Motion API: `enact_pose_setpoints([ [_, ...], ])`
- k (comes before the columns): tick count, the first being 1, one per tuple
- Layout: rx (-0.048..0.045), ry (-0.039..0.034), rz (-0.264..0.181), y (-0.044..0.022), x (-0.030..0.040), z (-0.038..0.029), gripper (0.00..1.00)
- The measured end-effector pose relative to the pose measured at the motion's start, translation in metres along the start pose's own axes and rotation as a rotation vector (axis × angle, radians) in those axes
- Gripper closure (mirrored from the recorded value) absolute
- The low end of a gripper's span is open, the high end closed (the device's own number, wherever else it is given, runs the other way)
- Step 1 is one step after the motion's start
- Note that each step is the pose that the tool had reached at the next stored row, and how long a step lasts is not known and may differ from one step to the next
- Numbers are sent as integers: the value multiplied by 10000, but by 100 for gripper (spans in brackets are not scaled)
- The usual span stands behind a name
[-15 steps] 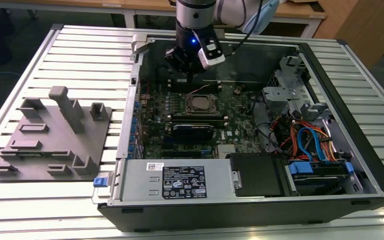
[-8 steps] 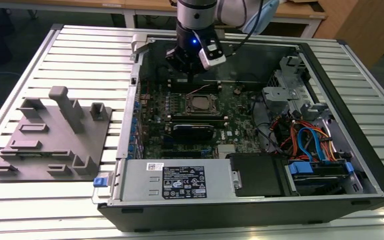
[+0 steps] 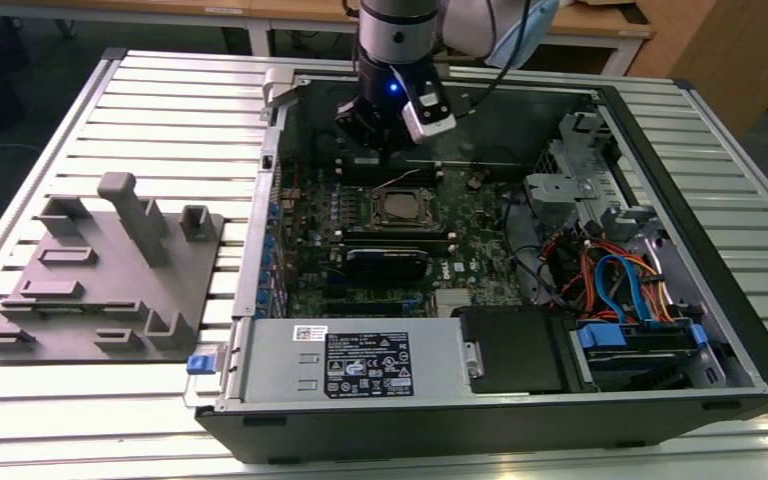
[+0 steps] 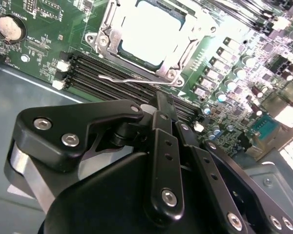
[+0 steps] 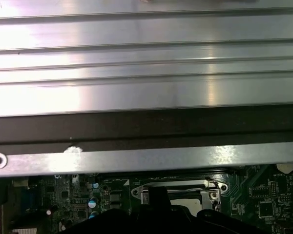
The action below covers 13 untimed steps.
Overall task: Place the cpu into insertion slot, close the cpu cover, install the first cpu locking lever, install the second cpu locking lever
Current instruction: 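Install the first cpu locking lever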
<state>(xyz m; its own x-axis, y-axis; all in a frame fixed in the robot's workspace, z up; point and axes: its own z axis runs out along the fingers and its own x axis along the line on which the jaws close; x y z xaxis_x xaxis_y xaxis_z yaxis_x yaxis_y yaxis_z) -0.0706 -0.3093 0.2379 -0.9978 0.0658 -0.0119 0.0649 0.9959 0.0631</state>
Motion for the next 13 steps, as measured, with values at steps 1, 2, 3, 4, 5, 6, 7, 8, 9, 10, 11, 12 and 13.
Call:
enact_pose_setpoints([
  [1, 0, 0, 2, 0, -10, 7, 90],
  [2, 0, 0, 2, 0, -19, 14, 90],
  [3, 1, 0, 2, 1, -29, 22, 90],
  [4, 1, 1, 2, 1, -38, 29, 90],
  [5, 0, 0, 3, 1, -49, 38, 90],
  [6, -1, 0, 2, 1, -59, 45, 90],
  [7, -9, 1, 3, 2, -72, 51, 90],
  [8, -37, 7, 4, 2, -86, 57, 90],
  [9, -65, 11, 4, 2, -99, 64, 90],
  [10, -68, 10, 3, 3, -105, 72, 90],
  [11, -68, 11, 4, 2, -108, 79, 90],
  [12, -69, 11, 4, 2, -112, 85, 90],
  [13, -68, 11, 3, 2, -115, 90, 90],
])
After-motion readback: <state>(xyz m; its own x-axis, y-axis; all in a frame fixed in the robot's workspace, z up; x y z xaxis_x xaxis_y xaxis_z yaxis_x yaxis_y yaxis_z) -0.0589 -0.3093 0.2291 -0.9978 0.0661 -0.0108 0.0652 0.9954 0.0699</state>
